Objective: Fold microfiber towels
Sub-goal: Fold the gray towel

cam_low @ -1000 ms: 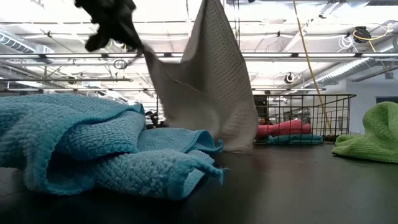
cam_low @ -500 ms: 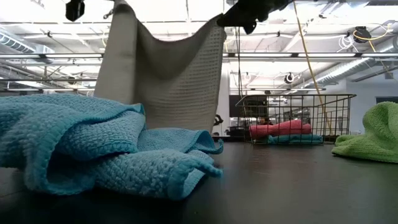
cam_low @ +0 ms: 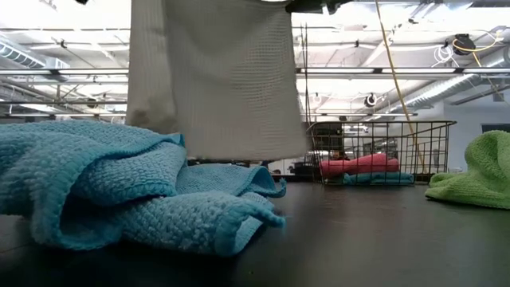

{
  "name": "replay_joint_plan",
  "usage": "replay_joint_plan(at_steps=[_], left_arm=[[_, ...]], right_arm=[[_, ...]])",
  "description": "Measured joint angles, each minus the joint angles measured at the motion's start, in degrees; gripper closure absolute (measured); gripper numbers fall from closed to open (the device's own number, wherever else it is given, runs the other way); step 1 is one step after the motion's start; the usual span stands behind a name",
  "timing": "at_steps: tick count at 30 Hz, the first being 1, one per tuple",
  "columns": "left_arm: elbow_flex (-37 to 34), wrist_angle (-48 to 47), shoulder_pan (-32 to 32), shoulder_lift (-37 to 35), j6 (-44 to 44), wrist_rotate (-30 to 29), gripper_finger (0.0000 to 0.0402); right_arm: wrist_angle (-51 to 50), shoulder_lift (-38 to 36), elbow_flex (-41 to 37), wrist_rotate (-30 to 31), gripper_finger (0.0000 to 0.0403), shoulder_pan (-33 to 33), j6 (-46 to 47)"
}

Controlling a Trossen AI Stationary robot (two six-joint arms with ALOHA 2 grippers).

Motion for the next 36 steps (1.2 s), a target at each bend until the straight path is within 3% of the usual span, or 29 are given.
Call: replay_joint_plan(at_steps=[6, 17, 23, 36], left_arm=[[2.8, -0.12, 1.95, 0.03, 5.04, -0.45, 0.0399], [2.79, -13.3, 5.76, 5.1, -1.43, -2.3, 0.0395], [2.78, -13.67, 8.15, 9.22, 1.55, -1.38, 0.0398], [2.78, -14.54, 25.58, 10.61, 11.3, -1.09, 0.0398]], right_arm=[[0.24, 1.18, 0.08, -4.02, 0.0403, -4.01, -0.81], [0.19, 2.64, 0.06, -4.71, 0.0403, -4.91, 2.28], [0.19, 2.66, 0.06, -6.05, 0.0403, -4.99, 1.58], [1.05, 2.75, 0.0, -6.97, 0.0403, -15.48, -3.93]])
